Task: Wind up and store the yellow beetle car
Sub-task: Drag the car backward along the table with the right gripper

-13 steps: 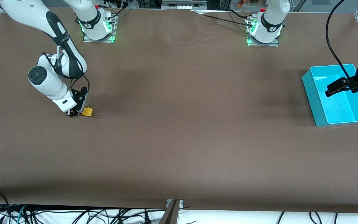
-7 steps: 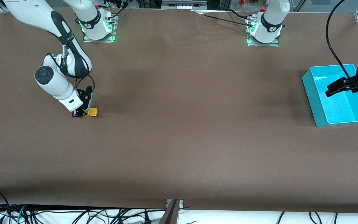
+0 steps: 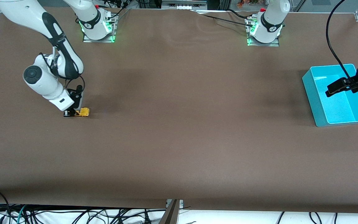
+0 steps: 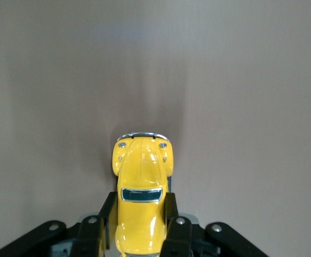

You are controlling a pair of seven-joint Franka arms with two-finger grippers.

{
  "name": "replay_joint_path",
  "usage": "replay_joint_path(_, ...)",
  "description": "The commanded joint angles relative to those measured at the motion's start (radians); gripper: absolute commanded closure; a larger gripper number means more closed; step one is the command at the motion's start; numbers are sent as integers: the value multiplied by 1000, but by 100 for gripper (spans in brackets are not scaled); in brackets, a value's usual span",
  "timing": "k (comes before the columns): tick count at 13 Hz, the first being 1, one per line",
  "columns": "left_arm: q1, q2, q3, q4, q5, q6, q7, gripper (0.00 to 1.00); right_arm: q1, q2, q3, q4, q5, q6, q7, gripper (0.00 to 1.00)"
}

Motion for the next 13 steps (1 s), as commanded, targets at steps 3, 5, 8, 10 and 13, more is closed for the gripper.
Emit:
replay_joint_path(3,10,-5,-7,10,-9,-7,7,0,-140,163,4,80,-6,58,-174,74)
replay_joint_path(5,10,-5,-6,10,-9,-7,7,0,-179,179,4,105,-6,58,-214,72)
replay_joint_path(8,11,-5,-6,10,-9,-7,8,0,-180,186,4,111,-4,56,-220,72)
replay_joint_path(10,11,-5,-6,10,-9,-7,8,0,-180,184,6,111,-3,55,-220,69)
replay_joint_path(13,11,-5,-6,12,-9,-5,8,0,-179,158,30,117,0,23,-216,0)
